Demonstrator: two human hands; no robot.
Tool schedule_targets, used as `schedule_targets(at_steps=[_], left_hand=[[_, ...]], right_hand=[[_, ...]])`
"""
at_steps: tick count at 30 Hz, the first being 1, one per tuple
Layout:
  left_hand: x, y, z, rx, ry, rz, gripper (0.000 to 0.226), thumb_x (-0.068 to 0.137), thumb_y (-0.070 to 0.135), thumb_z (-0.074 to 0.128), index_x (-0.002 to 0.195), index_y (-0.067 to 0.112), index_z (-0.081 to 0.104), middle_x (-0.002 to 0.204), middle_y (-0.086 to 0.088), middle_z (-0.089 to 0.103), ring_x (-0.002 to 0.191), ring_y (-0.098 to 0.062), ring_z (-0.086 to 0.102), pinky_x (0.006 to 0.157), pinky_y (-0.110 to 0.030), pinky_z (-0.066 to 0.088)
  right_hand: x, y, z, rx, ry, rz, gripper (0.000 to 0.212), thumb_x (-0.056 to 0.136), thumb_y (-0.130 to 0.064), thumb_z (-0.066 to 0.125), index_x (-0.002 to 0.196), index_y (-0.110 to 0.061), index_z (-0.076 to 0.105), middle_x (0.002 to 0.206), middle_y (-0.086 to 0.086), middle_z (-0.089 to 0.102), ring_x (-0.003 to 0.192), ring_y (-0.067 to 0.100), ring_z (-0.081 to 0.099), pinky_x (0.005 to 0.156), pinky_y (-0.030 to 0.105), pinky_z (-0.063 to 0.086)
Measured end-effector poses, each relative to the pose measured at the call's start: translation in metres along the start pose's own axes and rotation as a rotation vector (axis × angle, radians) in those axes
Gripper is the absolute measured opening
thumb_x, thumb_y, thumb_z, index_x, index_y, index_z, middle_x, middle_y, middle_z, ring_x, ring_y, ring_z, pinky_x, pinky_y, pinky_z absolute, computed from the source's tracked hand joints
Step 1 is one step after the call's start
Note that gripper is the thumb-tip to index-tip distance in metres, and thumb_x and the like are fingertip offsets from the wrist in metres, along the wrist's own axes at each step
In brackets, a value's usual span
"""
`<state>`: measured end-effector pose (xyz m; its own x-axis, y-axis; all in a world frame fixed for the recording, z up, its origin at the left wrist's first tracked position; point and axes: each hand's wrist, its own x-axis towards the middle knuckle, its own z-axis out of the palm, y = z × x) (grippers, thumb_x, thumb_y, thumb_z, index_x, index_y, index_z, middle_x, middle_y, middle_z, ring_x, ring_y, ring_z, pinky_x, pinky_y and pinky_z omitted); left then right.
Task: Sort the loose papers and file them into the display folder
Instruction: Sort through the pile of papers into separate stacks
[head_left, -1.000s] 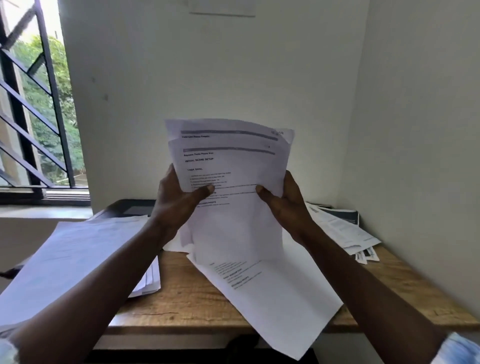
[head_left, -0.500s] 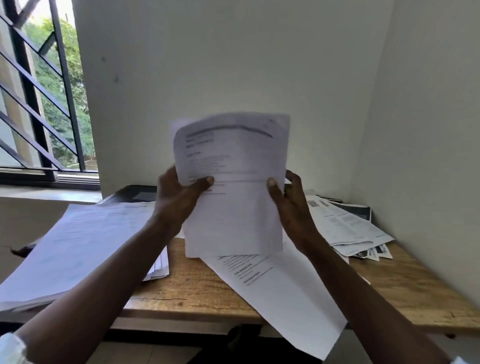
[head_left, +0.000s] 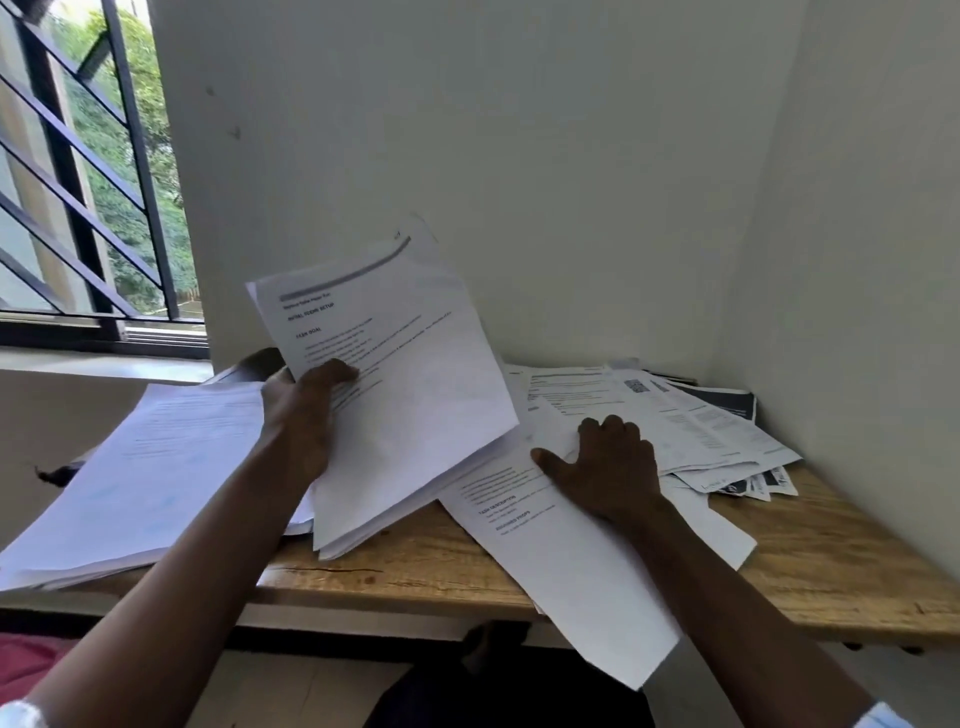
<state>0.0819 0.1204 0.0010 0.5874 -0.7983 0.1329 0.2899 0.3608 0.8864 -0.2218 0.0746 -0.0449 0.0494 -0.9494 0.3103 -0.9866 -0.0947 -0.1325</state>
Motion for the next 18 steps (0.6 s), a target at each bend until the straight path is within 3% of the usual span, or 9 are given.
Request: schedule_targets(at_steps=[3, 8, 10, 15, 18], left_hand=[[-0.006, -0.006, -0.003, -0.049, 0.007, -0.050, 0.026, 0.081, -0.003, 0.069, 0.095, 0.019, 0.072, 0.090, 0.003, 0.076, 0.087, -0.023, 0.070, 0.077, -0.035, 0.057], [-0.013, -0.010, -0.007, -0.085, -0.051, -0.042, 0.038, 0.084, -0.005, 0.067, 0.118, 0.013, 0.069, 0.097, 0.001, 0.077, 0.083, -0.017, 0.071, 0.067, -0.028, 0.058], [-0.012, -0.010, -0.007, -0.080, -0.051, -0.041, 0.038, 0.083, -0.006, 0.067, 0.115, 0.015, 0.069, 0.096, 0.001, 0.077, 0.081, -0.016, 0.072, 0.064, -0.026, 0.058], [-0.008, -0.014, -0.008, -0.063, -0.061, -0.052, 0.040, 0.080, -0.006, 0.069, 0.114, 0.015, 0.072, 0.104, -0.002, 0.078, 0.098, -0.026, 0.070, 0.086, -0.040, 0.058], [-0.010, -0.014, -0.007, -0.063, -0.076, -0.051, 0.035, 0.081, -0.008, 0.067, 0.105, 0.018, 0.072, 0.100, -0.001, 0.077, 0.097, -0.025, 0.069, 0.086, -0.040, 0.057]], right_hand=[[0.000, 0.006, 0.004, 0.216, 0.048, -0.006, 0.056, 0.094, -0.061, 0.056, 0.129, -0.017, 0.056, 0.125, 0.008, 0.060, 0.119, 0.031, 0.054, 0.099, 0.040, 0.043], [-0.001, 0.014, 0.000, 0.719, 0.165, 0.100, 0.010, 0.095, -0.028, 0.066, 0.101, -0.022, 0.061, 0.091, -0.004, 0.067, 0.092, 0.026, 0.062, 0.075, 0.031, 0.040], [0.000, 0.014, 0.000, 0.770, 0.172, 0.111, 0.005, 0.095, -0.025, 0.065, 0.097, -0.021, 0.063, 0.087, -0.006, 0.065, 0.088, 0.022, 0.059, 0.073, 0.030, 0.037], [0.003, 0.016, 0.003, 0.802, 0.177, 0.100, 0.008, 0.097, -0.026, 0.062, 0.098, -0.018, 0.061, 0.090, -0.001, 0.067, 0.090, 0.026, 0.061, 0.074, 0.032, 0.039], [0.004, 0.016, 0.003, 0.787, 0.185, 0.097, 0.007, 0.097, -0.026, 0.061, 0.098, -0.019, 0.061, 0.090, 0.000, 0.067, 0.091, 0.028, 0.061, 0.074, 0.033, 0.039]])
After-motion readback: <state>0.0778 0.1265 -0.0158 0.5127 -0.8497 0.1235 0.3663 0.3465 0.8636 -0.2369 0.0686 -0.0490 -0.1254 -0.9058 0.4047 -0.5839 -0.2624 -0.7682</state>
